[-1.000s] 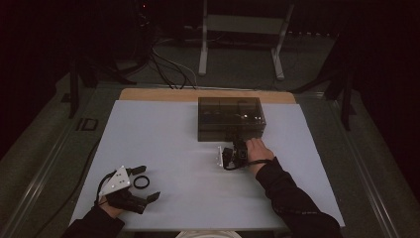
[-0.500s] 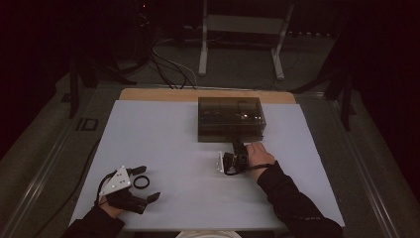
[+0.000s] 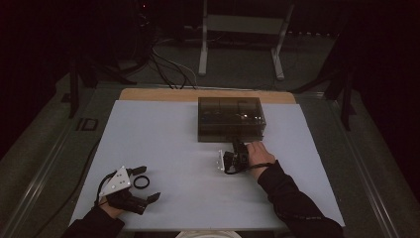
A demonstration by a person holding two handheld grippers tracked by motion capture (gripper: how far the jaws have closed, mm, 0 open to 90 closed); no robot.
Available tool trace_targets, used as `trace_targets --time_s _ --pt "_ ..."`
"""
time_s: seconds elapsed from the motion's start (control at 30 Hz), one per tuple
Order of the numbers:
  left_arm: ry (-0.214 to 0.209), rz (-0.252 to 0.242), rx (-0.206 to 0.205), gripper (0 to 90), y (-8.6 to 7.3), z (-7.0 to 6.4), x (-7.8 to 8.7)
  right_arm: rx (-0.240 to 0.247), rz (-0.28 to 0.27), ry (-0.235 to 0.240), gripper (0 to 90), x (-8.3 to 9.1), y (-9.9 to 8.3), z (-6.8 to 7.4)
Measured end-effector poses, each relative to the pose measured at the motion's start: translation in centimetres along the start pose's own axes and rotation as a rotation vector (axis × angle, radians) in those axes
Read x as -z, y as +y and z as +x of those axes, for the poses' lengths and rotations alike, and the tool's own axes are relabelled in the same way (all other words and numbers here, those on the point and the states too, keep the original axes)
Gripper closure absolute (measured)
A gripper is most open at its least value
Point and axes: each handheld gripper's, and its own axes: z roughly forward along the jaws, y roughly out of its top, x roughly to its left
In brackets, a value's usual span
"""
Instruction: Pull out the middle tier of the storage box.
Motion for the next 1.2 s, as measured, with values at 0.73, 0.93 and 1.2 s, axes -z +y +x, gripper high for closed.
trace_targets --time_s 0.73,0.93,1.2 --pt "-0.007 -0.01 0.009 1.0 0.0 0.1 0.0 -0.125 -0.124 0.301 33.8 2.5 -1.1 -3.4" --pt "-0.012 -0.014 0.011 1.0 0.0 0.1 0.0 -0.165 -0.11 0.425 10.5 2.5 -2.0 -3.8" --pt "-0.01 -0.003 0.007 1.0 0.0 0.1 -0.1 -0.236 -0.111 0.533 0.0 2.5 -3.4 -4.5"
